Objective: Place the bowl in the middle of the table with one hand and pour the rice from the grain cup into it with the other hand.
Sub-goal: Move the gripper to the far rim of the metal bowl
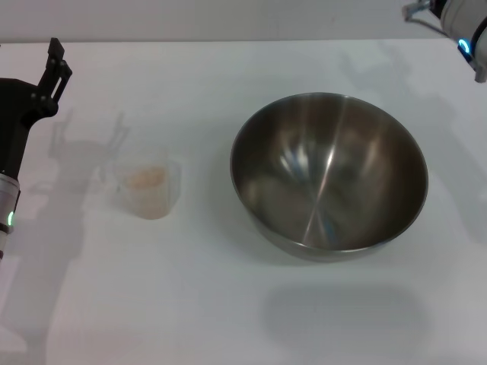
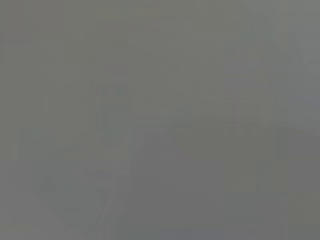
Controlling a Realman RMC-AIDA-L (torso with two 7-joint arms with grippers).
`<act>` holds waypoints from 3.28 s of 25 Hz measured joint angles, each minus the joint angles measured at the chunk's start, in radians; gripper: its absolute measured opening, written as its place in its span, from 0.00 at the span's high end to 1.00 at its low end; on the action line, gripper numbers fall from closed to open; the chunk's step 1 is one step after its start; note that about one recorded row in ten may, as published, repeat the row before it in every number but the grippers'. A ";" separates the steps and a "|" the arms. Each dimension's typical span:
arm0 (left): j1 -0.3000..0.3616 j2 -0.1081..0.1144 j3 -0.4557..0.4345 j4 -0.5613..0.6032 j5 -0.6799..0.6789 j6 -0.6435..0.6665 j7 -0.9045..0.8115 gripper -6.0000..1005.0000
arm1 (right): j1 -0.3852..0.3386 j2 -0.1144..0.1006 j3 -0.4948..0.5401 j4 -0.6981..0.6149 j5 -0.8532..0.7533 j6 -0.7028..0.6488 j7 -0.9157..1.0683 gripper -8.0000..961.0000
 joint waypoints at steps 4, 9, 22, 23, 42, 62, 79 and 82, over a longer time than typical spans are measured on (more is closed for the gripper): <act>0.001 0.000 0.000 -0.002 0.000 0.000 0.000 0.13 | 0.036 -0.007 0.125 -0.151 -0.002 0.434 0.031 0.27; 0.002 0.000 0.001 -0.004 0.000 0.000 0.000 0.13 | 0.160 -0.015 0.330 -0.212 -0.014 0.927 0.062 0.27; -0.008 0.002 0.000 -0.005 0.000 0.001 0.000 0.13 | 0.415 -0.058 0.538 0.063 -0.160 1.342 -0.012 0.28; -0.009 0.002 0.000 -0.005 0.000 0.001 0.000 0.13 | 0.422 -0.058 0.537 0.073 -0.160 1.349 -0.023 0.28; -0.011 0.001 -0.010 0.001 0.000 0.000 0.000 0.13 | 0.457 -0.039 0.520 0.239 -0.211 1.327 -0.090 0.29; -0.002 0.001 -0.010 -0.002 0.000 0.005 0.000 0.13 | 0.468 -0.025 0.530 0.296 -0.206 1.270 -0.131 0.89; -0.012 0.003 -0.018 0.004 0.000 0.001 0.000 0.13 | 0.449 -0.022 0.583 0.196 -0.191 1.256 -0.181 0.98; -0.012 0.003 -0.021 0.004 0.000 0.001 0.000 0.13 | 0.446 -0.022 0.587 0.176 -0.190 1.244 -0.192 0.99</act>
